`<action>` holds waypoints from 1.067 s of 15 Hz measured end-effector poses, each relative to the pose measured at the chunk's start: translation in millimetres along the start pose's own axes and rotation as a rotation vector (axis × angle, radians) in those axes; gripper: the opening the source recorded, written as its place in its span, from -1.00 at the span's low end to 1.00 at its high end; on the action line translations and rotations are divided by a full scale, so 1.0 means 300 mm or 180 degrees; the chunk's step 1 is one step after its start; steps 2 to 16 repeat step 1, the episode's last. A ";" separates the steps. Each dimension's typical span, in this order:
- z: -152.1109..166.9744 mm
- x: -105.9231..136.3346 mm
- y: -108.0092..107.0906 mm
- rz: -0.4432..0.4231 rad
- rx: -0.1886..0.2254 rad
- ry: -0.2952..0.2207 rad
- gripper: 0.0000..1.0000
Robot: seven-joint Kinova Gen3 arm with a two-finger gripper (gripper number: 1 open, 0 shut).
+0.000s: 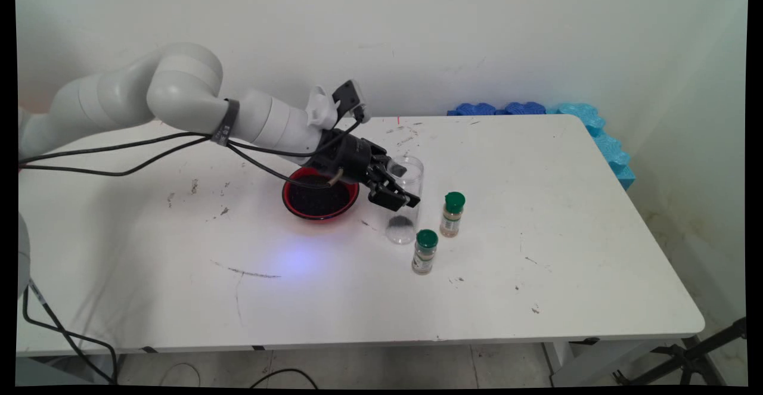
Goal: Place the picked object on the table
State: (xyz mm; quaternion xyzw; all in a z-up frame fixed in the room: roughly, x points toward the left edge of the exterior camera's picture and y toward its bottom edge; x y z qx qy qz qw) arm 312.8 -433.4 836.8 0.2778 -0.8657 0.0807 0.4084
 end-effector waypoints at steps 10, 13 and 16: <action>0.003 -0.003 0.001 -0.0005 -0.0002 0.0005 1.00; 0.003 -0.003 0.001 -0.0005 -0.0002 0.0005 1.00; 0.003 -0.003 0.001 -0.0005 -0.0002 0.0005 1.00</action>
